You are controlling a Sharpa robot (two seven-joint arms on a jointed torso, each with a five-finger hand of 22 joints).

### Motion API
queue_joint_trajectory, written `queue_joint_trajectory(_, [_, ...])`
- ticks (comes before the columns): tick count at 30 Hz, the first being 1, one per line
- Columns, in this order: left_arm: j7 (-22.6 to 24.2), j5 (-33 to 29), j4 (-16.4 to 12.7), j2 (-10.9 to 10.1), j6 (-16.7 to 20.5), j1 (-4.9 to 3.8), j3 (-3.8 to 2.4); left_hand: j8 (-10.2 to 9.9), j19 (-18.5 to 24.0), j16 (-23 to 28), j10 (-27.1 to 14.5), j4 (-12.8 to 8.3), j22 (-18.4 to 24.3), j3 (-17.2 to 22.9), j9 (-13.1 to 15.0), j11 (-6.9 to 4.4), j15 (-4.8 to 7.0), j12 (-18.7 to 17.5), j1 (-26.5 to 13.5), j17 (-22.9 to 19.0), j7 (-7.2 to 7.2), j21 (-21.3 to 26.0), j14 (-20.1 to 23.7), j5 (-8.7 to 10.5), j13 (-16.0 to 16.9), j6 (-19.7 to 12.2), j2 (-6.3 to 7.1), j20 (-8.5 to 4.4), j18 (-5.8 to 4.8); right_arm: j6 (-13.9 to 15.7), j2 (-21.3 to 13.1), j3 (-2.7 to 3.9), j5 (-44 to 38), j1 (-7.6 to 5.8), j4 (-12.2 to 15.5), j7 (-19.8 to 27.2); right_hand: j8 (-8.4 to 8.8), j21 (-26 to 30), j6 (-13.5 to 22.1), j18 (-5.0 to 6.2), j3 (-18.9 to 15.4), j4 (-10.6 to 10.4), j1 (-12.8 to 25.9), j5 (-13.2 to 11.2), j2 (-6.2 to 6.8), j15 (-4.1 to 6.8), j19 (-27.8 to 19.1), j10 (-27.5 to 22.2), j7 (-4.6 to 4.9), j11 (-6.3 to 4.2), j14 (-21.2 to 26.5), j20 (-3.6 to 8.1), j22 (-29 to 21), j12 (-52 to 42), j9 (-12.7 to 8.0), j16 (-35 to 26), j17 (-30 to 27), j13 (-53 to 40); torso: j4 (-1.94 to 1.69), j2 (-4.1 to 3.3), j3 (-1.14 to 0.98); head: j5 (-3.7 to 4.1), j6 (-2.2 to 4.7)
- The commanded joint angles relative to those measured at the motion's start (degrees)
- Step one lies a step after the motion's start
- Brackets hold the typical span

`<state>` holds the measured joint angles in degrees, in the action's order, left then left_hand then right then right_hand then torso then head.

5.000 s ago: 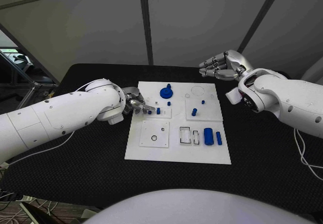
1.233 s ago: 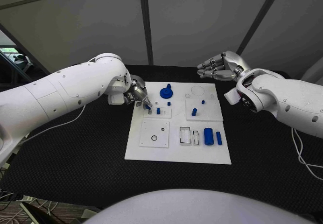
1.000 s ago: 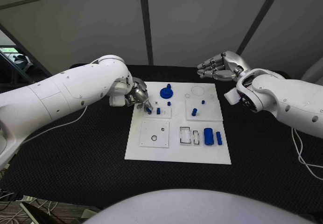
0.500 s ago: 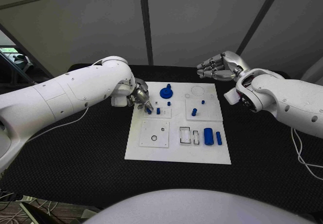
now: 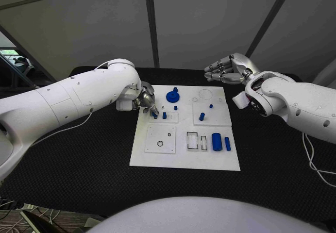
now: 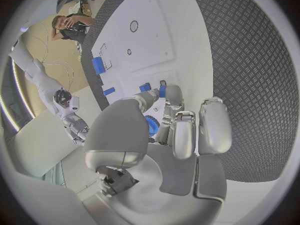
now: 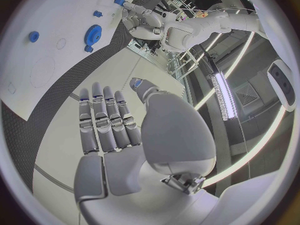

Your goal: Assemble the parts on the task board

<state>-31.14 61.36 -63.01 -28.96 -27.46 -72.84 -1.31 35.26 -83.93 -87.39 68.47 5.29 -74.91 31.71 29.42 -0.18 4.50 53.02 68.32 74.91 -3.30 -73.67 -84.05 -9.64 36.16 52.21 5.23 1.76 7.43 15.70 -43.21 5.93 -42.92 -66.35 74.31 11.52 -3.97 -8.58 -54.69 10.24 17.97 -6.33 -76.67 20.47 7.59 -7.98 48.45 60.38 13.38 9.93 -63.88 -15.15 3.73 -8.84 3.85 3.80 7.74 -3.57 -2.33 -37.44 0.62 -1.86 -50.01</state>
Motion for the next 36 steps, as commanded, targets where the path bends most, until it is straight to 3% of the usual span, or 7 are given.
queue_joint_trajectory(1, [-0.52,1.02,0.18,0.15,-0.53,-0.06,0.17,0.17,-1.32,-0.11,1.35,-7.41,-6.38,7.44,0.11,-0.77,-0.19,0.3,0.23,12.28,-0.15,-0.25,-5.09,-0.3,0.09,-0.31,-0.08,0.16,-4.13,-0.35,0.06,0.04,-0.09,-0.1,-0.01,0.37,0.18,0.29,0.19,0.4,-0.35,-0.05,0.15,0.35,-0.57,0.08,0.32,-0.25,0.04,0.0,0.41,-0.07,0.01,-0.27,0.02,-0.08,-0.06,-0.01,0.01,0.01,-0.01,0.02,0.01])
queue_joint_trajectory(36, [-0.63,2.38,-1.31,-0.13,-1.58,0.04,0.31,0.24,-1.42,-0.34,1.6,-7.76,-6.58,7.53,0.21,-0.79,-0.18,0.5,0.27,12.54,-0.13,-0.56,-5.17,-0.27,0.32,-0.24,0.13,0.16,-4.2,-0.67,0.31,0.04,-0.09,-0.09,-0.29,0.36,0.19,0.49,0.25,0.4,-0.46,-0.12,0.19,0.39,-0.59,0.06,0.39,-0.33,0.06,0.02,0.44,-0.08,0.01,-0.3,0.02,-0.09,-0.15,-0.01,0.01,-0.02,0.02,0.01,0.01])
